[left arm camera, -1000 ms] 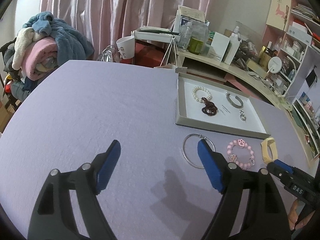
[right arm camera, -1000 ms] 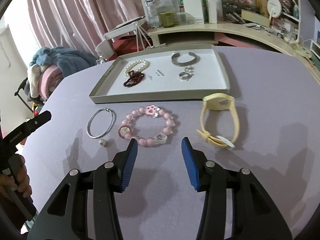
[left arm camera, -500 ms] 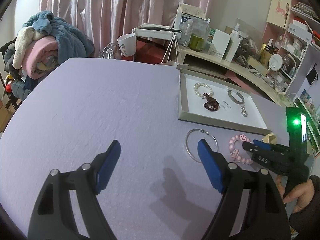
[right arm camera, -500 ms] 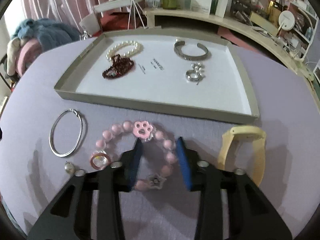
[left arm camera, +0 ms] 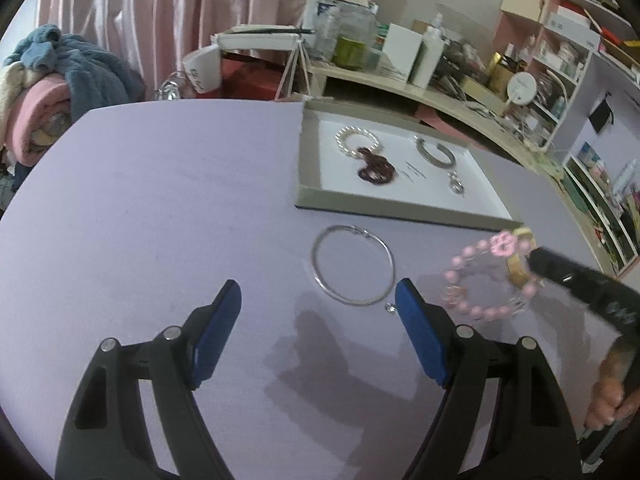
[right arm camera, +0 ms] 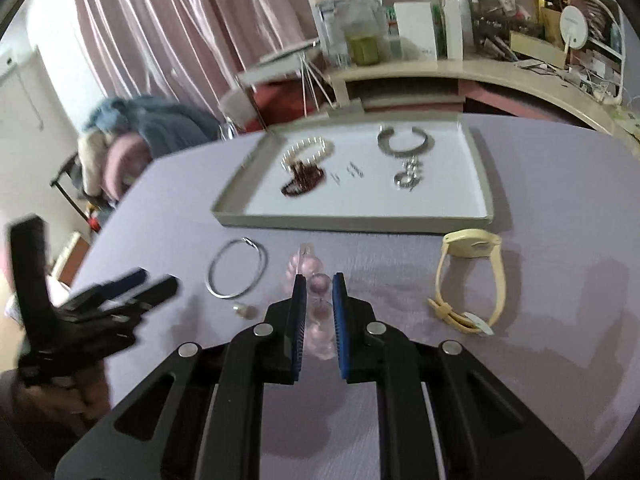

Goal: Organize jewelry
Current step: 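Grasp the large silver bangle with the left tool while the right tool lifts the pink bracelet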

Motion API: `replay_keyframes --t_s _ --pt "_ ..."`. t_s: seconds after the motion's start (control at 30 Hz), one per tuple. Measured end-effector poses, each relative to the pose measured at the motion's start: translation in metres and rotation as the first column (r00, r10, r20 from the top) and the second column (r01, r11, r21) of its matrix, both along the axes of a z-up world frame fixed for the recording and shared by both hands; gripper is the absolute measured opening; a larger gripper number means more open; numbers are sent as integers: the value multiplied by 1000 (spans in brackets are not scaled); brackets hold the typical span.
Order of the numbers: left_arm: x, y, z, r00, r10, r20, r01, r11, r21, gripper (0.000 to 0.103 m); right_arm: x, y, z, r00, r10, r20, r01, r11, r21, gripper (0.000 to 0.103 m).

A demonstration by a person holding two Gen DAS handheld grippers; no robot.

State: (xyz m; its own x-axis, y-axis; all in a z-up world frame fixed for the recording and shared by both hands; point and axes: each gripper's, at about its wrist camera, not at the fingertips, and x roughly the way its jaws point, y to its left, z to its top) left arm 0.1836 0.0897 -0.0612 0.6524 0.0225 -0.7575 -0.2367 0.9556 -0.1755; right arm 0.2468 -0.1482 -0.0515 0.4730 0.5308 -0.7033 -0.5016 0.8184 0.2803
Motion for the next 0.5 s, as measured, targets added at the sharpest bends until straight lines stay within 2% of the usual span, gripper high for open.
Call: replay_keyframes --t_s 0.13,0.3,0.37,0.43,0.47,0.5 --pt "10 -3 -8 1000 -5 -17 5 1000 3 78 -2 -7 6 1000 -18 -5 18 1000 24 14" --pt "38 4 -15 999 15 -49 -15 1000 5 59 -3 -12 7 999 -39 -8 39 999 27 14" --pt "49 6 -19 997 16 -74 -16 1000 13 55 -6 -14 8 999 -44 -9 45 998 32 14" --pt "57 5 -21 996 6 -88 -5 1000 19 57 -8 -15 9 999 -46 -6 46 998 37 14" --pt "59 2 -20 996 -10 -84 11 1000 18 61 -9 -15 10 999 -44 -3 44 998 35 14" --pt "60 1 -20 997 -18 -81 20 1000 23 70 -10 -16 10 999 -42 -1 42 999 34 14"
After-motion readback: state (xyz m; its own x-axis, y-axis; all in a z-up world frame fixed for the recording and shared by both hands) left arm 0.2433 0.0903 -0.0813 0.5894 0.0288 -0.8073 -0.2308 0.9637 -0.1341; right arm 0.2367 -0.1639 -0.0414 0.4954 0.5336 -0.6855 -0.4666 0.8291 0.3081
